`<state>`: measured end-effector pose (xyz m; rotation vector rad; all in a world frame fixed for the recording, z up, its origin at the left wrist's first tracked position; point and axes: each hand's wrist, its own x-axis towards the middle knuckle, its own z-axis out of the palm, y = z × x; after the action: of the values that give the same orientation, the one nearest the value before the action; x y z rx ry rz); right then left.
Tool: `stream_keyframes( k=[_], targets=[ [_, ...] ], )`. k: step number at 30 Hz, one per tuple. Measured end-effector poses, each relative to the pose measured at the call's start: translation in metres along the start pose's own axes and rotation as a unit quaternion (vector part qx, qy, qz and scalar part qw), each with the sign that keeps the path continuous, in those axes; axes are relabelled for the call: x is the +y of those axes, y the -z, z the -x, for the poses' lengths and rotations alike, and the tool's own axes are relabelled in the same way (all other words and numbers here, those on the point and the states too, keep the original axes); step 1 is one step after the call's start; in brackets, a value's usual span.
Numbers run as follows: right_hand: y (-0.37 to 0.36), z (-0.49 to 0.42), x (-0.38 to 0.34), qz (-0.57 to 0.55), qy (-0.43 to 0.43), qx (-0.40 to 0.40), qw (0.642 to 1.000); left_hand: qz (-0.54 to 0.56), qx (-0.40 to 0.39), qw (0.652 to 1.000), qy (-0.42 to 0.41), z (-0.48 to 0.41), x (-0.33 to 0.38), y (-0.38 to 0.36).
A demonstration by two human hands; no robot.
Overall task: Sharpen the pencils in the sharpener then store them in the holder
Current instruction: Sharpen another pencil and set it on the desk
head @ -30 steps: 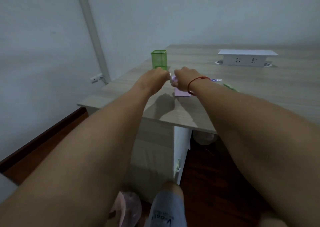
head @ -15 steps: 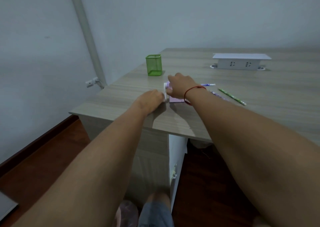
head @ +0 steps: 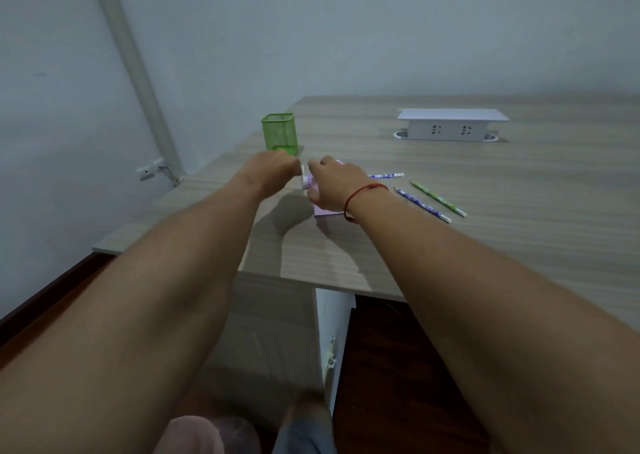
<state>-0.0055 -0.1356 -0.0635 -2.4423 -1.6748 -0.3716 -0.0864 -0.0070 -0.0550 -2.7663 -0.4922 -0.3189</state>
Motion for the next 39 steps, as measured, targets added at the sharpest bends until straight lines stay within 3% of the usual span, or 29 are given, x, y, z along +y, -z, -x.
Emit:
stream_keyframes(
  k=[8, 17, 29, 39],
  targets=[
    [0.006, -0.003, -0.003, 0.004, -0.037, -0.022, 0.999, -0.002, 0.076, 0.997, -0.001, 0.014, 0.005, 0.023],
    [0.001, -0.004, -0.006, -0.003, -0.045, -0.023, 0.999, 0.025, 0.106, 0.994, 0.014, 0.048, 0.026, 0.02],
    [-0.005, -0.005, -0.005, -0.012, -0.038, -0.018, 0.999, 0.079, 0.029, 0.994, 0.072, 0.067, 0.049, -0.013],
    [-0.009, -0.006, -0.001, -0.023, -0.017, -0.001, 1.0, 0.079, -0.054, 0.993, 0.073, 0.038, 0.035, -0.034]
  ],
)
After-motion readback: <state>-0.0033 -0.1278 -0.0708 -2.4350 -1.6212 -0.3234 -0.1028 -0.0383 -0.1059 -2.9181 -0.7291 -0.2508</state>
